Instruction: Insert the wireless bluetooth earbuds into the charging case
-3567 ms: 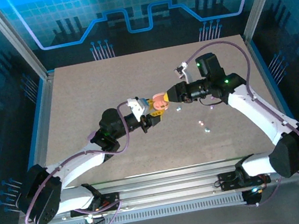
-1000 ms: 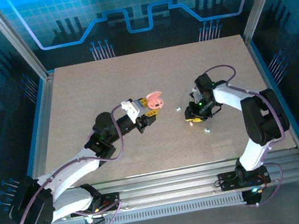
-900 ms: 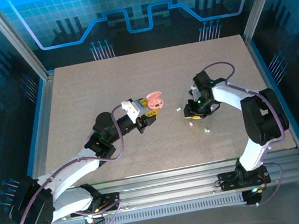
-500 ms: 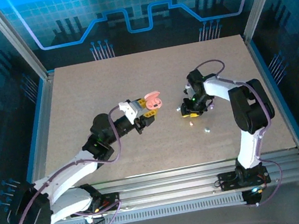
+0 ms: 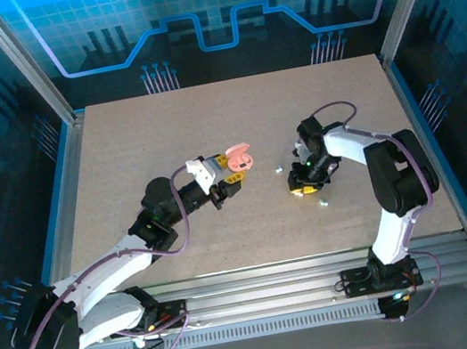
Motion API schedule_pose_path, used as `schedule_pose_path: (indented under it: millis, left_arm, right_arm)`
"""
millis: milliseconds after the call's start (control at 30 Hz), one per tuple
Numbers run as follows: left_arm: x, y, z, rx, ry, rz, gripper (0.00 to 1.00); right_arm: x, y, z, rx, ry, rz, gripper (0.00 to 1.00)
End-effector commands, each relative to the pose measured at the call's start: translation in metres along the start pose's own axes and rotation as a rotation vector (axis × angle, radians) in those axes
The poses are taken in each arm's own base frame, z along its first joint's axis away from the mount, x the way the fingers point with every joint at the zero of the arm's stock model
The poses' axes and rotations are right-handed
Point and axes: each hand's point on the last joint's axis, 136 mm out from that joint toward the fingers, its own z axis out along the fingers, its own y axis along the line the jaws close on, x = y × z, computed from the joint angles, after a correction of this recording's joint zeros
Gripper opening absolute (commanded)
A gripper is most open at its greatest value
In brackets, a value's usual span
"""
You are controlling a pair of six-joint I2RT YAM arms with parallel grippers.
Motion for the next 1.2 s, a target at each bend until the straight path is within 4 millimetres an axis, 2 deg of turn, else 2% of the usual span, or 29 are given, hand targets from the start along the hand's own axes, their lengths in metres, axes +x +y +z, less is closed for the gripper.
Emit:
schedule_pose_path:
  millis: [0,167,400,500,633,700,767,933,1167]
  left_arm:
    - [0.001,-0.001,0.0,-0.005,-0.007,0.015,0.39]
    - [0.001,-0.001,0.0,-0.004,-0.01,0.013,0.39]
    - [0.001,-0.001,0.0,-0.006,-0.009,0.014,0.39]
    - [0.001,-0.001,0.0,-0.003,-0.009,0.01,0.39]
    - [0.0,-0.001,-0.001,-0.006,-0.011,0.013,0.39]
    - [0.0,-0.001,-0.001,-0.008,-0.007,0.014,0.39]
    - [-0.001,-0.001,-0.002,-0.011,-0.005,0.018,0.39]
    - [0.0,0.0,-0.002,-0.015,0.001,0.024,0.39]
    - [-0.002,0.0,0.0,-0.009,-0.004,0.018,0.39]
  right_arm:
    - [0.02,0.015,-0.003,-0.063,0.044,-0.009,0.39]
    - [0.027,0.029,-0.002,-0.107,0.057,-0.035,0.39]
    - [0.007,0.011,-0.022,0.036,-0.057,-0.054,0.4]
    - [0.0,0.009,-0.016,0.036,-0.052,-0.073,0.4]
    - [-0.006,0.016,-0.003,-0.013,-0.028,-0.078,0.4]
    - [-0.007,0.01,0.0,0.023,-0.021,-0.07,0.4]
    - [-0.007,0.005,-0.002,0.053,-0.027,-0.07,0.4]
    - [-0.01,0.01,-0.015,0.03,-0.075,-0.09,0.41]
    - [-0.002,0.017,-0.002,-0.04,-0.023,-0.068,0.41]
